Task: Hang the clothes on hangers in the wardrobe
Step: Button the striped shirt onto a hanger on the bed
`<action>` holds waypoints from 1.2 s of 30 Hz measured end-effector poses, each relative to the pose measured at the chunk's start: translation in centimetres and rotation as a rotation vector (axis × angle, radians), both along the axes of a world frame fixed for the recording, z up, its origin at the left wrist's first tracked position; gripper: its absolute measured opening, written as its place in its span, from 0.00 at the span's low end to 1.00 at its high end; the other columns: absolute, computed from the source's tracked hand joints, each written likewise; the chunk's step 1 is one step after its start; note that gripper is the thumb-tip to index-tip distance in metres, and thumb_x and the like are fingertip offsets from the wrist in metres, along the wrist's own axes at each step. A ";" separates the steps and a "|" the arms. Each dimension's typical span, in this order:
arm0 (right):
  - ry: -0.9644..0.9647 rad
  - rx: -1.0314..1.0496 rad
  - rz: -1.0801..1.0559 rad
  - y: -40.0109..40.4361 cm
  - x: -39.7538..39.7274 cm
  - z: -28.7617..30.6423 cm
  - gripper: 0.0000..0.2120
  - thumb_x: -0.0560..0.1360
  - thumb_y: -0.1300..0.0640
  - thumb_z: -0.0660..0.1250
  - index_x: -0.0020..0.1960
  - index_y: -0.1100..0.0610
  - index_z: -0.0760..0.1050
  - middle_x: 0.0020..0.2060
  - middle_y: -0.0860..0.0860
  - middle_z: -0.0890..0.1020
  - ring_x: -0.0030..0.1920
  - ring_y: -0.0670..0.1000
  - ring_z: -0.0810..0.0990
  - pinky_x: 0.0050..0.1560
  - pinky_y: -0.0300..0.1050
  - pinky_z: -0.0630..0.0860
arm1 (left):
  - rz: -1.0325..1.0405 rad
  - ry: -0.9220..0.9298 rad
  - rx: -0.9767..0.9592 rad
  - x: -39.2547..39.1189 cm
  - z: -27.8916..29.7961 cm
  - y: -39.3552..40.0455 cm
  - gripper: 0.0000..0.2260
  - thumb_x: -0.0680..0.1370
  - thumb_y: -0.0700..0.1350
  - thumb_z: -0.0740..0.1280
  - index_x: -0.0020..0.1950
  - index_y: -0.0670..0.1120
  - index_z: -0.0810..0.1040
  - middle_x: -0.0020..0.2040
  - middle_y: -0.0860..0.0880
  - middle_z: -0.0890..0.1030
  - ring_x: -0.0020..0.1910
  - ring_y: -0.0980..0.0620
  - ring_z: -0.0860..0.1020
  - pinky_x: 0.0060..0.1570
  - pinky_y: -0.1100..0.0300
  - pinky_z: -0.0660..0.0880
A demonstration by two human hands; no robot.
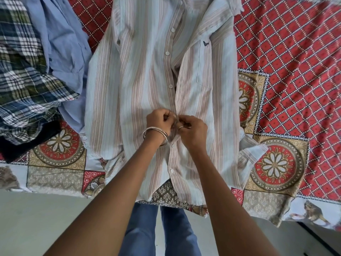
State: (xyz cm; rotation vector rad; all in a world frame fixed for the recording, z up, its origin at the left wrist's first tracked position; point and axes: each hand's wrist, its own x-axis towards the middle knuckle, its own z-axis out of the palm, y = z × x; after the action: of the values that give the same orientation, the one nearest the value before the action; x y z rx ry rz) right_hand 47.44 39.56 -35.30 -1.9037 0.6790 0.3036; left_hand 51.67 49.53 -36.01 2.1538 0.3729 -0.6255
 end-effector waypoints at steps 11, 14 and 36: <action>0.036 0.248 -0.039 -1.2 -0.5 -0.6 0.10 0.74 0.62 0.65 0.52 0.59 0.83 0.39 0.54 0.85 0.41 0.54 0.84 0.44 0.49 0.82 | 0.006 -0.002 0.017 -0.1 -0.4 -0.1 0.04 0.76 0.39 0.68 0.47 0.40 0.82 0.43 0.44 0.84 0.42 0.46 0.82 0.48 0.51 0.80; 0.079 0.361 -0.065 -1.7 -0.1 -0.6 0.07 0.77 0.64 0.66 0.50 0.63 0.83 0.40 0.59 0.85 0.42 0.58 0.85 0.46 0.55 0.82 | -0.038 0.015 0.014 0.1 0.0 0.4 0.05 0.75 0.39 0.69 0.49 0.40 0.83 0.44 0.44 0.83 0.44 0.47 0.82 0.50 0.54 0.79; 0.190 0.486 -0.193 -0.9 1.7 -0.3 0.05 0.73 0.74 0.61 0.41 0.72 0.75 0.32 0.58 0.74 0.31 0.53 0.74 0.32 0.45 0.74 | 0.019 0.171 -0.076 1.0 -0.1 0.4 0.03 0.78 0.39 0.65 0.45 0.43 0.78 0.40 0.47 0.79 0.41 0.49 0.77 0.42 0.58 0.73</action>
State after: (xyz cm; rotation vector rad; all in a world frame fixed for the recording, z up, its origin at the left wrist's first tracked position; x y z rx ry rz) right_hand 49.17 38.68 -35.60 -1.3483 0.8240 0.4829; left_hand 52.71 49.91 -36.13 2.0284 0.4540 -0.8033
